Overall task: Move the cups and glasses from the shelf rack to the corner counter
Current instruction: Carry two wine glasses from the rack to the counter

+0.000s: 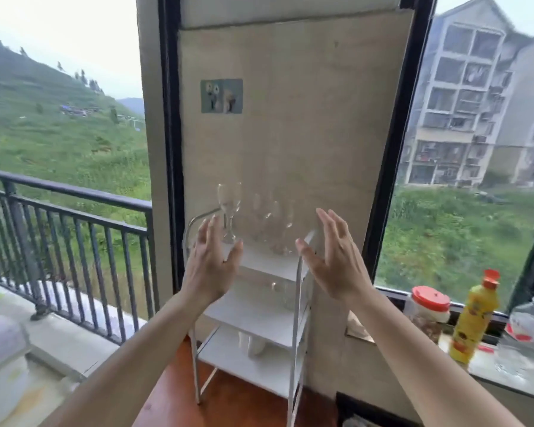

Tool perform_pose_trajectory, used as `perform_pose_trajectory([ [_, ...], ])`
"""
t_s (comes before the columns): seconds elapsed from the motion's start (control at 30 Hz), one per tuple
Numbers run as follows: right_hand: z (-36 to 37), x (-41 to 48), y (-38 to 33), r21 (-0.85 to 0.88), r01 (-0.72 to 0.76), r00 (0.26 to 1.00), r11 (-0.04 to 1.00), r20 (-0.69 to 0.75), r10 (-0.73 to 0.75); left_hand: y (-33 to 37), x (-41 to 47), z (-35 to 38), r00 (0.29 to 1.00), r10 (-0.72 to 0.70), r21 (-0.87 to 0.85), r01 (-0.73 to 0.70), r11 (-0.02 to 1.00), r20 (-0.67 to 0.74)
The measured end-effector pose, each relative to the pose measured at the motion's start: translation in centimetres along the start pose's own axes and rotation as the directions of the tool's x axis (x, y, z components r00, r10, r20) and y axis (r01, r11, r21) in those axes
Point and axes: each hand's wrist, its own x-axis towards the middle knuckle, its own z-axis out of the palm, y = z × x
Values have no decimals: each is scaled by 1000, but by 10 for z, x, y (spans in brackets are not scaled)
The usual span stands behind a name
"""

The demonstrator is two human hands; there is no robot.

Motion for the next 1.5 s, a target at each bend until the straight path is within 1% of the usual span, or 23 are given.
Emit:
perform_pose_trajectory([
  [0.1, 21, 39, -6, 18, -46, 999, 999, 14, 46, -18, 54, 7, 999, -35, -69, 33, 997, -38],
  [0.2, 41, 68, -9, 10, -105, 993, 994, 53, 104, -35, 95, 17, 995, -88, -108, 84, 991, -40],
  [0.37, 59, 98, -6, -38, -160, 978, 986, 131, 164, -52, 136, 34, 998, -65, -153, 68, 986, 25],
  [0.43, 62, 104, -4, -40, -181, 971, 983, 153, 185, -52, 146, 42, 996, -69, -171, 77, 982, 52],
  [0.5, 65, 108, -1, -25, -211, 961, 977, 178, 212, -51, 153, 48, 997, -63, -191, 71, 979, 49],
  [0.6, 72, 109, 2, 22, -235, 961, 972, 153, 229, -48, 155, 55, 998, -57, -250, 56, 967, 2],
  [0.73, 78, 108, 7, 62, -200, 978, 978, 78, 195, -48, 150, 56, 996, -73, -308, 51, 950, -60],
  [0.9, 76, 98, 3, 145, -170, 985, 975, 32, 167, -47, 124, 38, 993, -36, -366, -6, 931, -109],
  [0.93, 75, 94, -2, 177, -161, 987, 971, 27, 158, -46, 117, 32, 992, -41, -401, -11, 916, -120],
  [1.0, 72, 85, -14, 233, -119, 993, 965, 1, 122, -42, 101, 18, 990, -62, -518, -12, 855, -126],
  [1.07, 70, 74, -29, 280, -82, 994, 956, -50, 99, -38, 83, 4, 987, -67, -593, -33, 805, -146],
  [1.2, 65, 40, -59, 372, -70, 983, 926, -135, 128, -35, 37, -25, 966, -99, -623, -74, 779, -239],
  [1.23, 65, 30, -66, 389, -56, 977, 920, -167, 130, -36, 25, -30, 958, -89, -611, -100, 785, -272],
  [1.3, 69, 1, -75, 452, -10, 966, 892, -226, 126, -43, -4, -32, 953, -77, -577, -112, 809, -293],
  [1.4, 83, -56, -72, 562, -7, 960, 827, -229, 164, -60, -56, -21, 965, -105, -575, -54, 817, -239],
  [1.47, 95, -103, -56, 573, -58, 956, 818, -205, 212, -72, -95, -5, 984, -122, -573, 28, 819, -127],
  [1.5, 99, -128, -45, 573, -112, 947, 812, -187, 262, -76, -113, 4, 990, -126, -565, 70, 822, -61],
])
